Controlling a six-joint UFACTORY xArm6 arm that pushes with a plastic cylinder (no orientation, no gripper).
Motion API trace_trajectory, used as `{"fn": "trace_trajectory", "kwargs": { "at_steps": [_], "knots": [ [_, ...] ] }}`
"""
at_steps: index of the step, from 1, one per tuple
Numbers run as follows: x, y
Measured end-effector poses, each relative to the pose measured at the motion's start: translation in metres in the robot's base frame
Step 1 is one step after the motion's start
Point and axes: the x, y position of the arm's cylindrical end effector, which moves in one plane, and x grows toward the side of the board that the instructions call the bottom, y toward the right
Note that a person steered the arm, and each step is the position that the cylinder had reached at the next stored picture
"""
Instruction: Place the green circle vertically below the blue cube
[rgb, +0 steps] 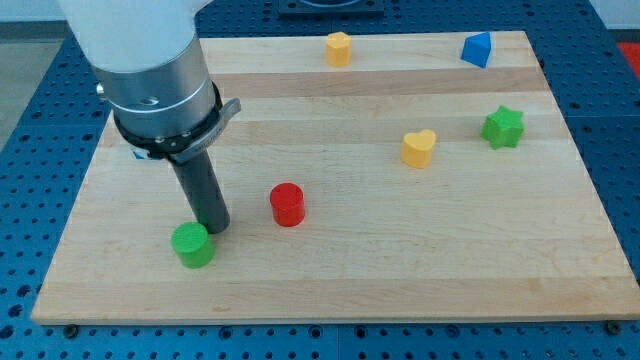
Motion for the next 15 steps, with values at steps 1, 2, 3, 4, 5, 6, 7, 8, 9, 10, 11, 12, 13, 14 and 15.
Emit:
{"fn": "trace_trajectory", "kwargs": {
  "at_steps": [1,2,3,4,5,6,7,8,9,10,11,12,13,14,15],
  "knots": [
    [0.011,0.000],
    [0.012,0.000],
    [0.016,0.007],
    [0.026,0.019],
    [0.032,0.023],
    [0.032,0.010],
    [0.032,-0.013],
    [0.033,-0.029],
    [0.033,-0.041],
    [0.040,-0.041],
    [0.070,-0.038],
    [0.087,-0.038],
    [0.084,-0.039],
    [0.071,-0.051],
    [0.065,-0.070]
  ]
}}
